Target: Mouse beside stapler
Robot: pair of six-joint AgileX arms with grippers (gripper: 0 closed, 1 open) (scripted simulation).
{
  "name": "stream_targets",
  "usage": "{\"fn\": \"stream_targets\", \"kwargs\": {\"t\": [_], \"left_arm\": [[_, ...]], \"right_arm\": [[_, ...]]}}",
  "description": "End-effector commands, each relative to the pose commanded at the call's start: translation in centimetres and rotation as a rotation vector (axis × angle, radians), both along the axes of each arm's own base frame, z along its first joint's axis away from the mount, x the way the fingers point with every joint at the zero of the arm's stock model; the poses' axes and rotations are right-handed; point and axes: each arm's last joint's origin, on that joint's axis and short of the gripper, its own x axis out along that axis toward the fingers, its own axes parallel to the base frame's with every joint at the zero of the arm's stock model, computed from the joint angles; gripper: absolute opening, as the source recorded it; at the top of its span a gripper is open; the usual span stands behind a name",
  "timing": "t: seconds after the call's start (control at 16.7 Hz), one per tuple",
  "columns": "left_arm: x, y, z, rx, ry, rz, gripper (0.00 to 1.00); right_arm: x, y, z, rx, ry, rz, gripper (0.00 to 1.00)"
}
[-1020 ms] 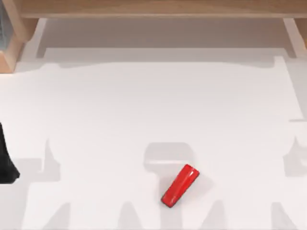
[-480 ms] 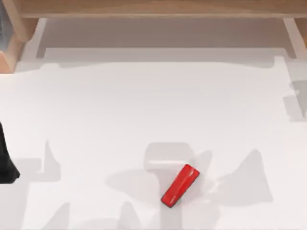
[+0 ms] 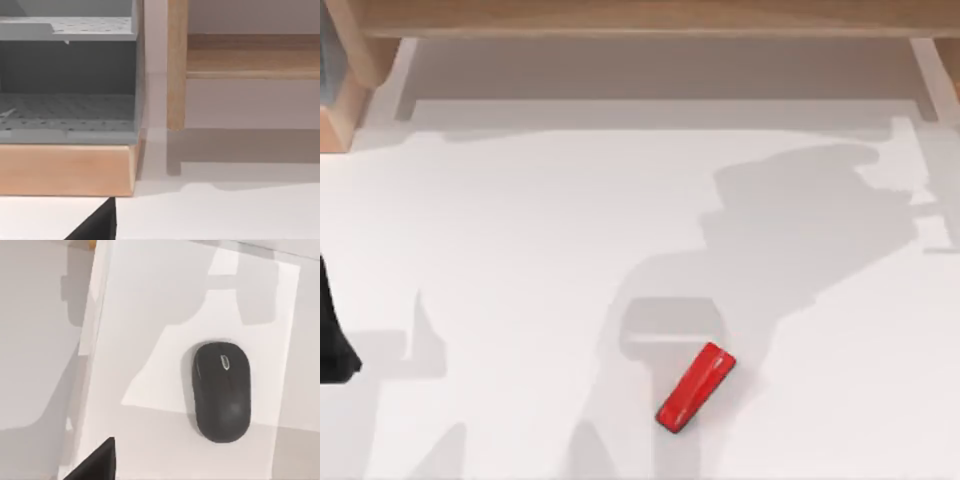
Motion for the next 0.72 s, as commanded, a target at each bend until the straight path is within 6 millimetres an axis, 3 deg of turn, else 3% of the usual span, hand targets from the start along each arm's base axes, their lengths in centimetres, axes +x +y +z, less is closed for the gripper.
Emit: {"fn": "stream_targets", "kwargs": {"t": [0.18,0.42,0.54,0.72], "left_arm": [[0.0,0.0,0.0,0.000,0.000,0.000,1.00],[0.0,0.0,0.0,0.000,0.000,0.000,1.00],[0.0,0.0,0.0,0.000,0.000,0.000,1.00],[0.0,0.0,0.0,0.000,0.000,0.000,1.00]], "right_arm": [[3.4,-3.2,-4.5,0.028,0.144,0.016,1.00],[5.4,-5.5,-9.7,0.073,0.288,0.056,1.00],[5.9,-5.7,-11.2,0.089,0.327,0.075,1.00],[6.1,-5.7,-11.8,0.095,0.342,0.084,1.00]]}}
